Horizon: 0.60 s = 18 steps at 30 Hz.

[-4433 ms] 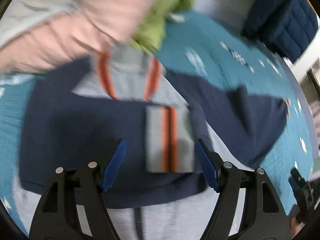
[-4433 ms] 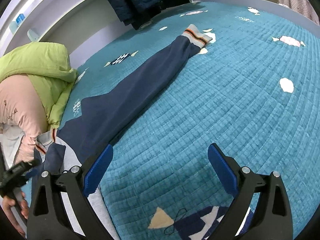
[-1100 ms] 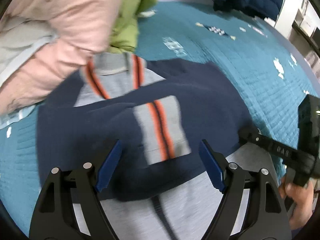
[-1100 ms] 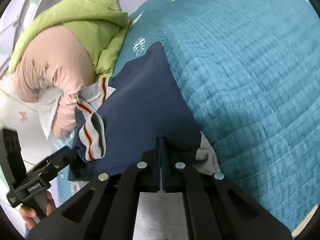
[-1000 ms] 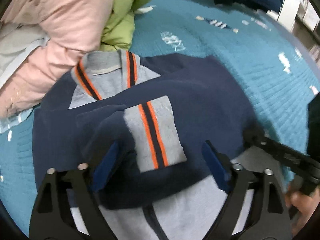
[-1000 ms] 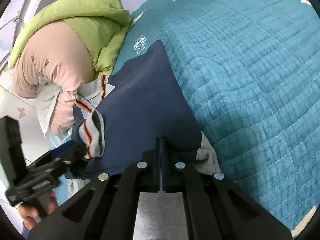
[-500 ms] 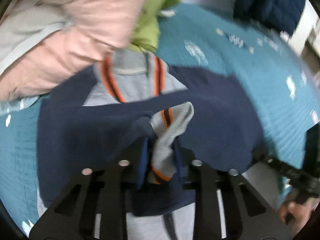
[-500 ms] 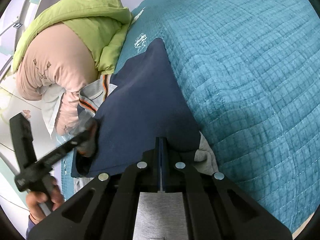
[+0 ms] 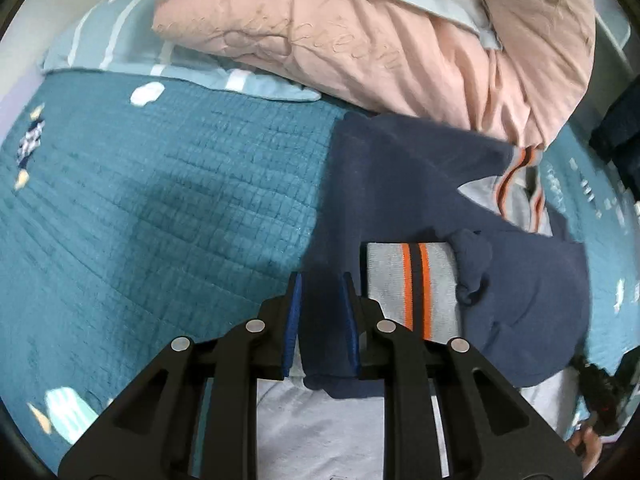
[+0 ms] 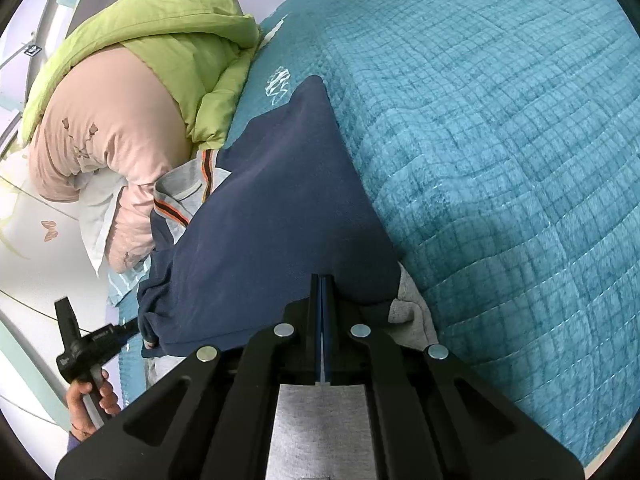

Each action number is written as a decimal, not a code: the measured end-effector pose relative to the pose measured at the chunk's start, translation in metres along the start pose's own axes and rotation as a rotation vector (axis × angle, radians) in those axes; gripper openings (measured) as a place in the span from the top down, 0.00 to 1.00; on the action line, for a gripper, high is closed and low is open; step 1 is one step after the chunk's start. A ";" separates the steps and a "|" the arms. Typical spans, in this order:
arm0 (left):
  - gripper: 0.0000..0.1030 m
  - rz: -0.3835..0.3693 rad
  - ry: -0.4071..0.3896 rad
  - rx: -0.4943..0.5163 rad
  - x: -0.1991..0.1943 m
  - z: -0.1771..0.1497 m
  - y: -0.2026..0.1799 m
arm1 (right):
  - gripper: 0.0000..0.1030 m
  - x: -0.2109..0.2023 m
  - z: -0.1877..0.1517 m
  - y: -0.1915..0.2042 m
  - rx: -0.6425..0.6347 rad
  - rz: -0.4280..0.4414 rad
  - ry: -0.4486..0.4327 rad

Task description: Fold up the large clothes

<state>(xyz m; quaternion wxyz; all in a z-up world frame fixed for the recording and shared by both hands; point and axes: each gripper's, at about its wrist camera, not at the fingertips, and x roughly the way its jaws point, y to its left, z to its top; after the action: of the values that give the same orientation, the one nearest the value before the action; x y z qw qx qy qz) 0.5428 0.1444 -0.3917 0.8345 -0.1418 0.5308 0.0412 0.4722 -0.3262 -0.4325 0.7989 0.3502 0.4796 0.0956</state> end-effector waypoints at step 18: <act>0.47 -0.036 0.082 0.293 0.039 -0.017 -0.086 | 1.00 0.001 0.003 0.009 -0.048 -0.001 0.023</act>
<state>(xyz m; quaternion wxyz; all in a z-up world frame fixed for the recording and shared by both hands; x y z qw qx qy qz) 0.5634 0.0546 -0.4173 0.8245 -0.0296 0.5621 -0.0576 0.4768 -0.3205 -0.4263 0.8015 0.3295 0.4865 0.1110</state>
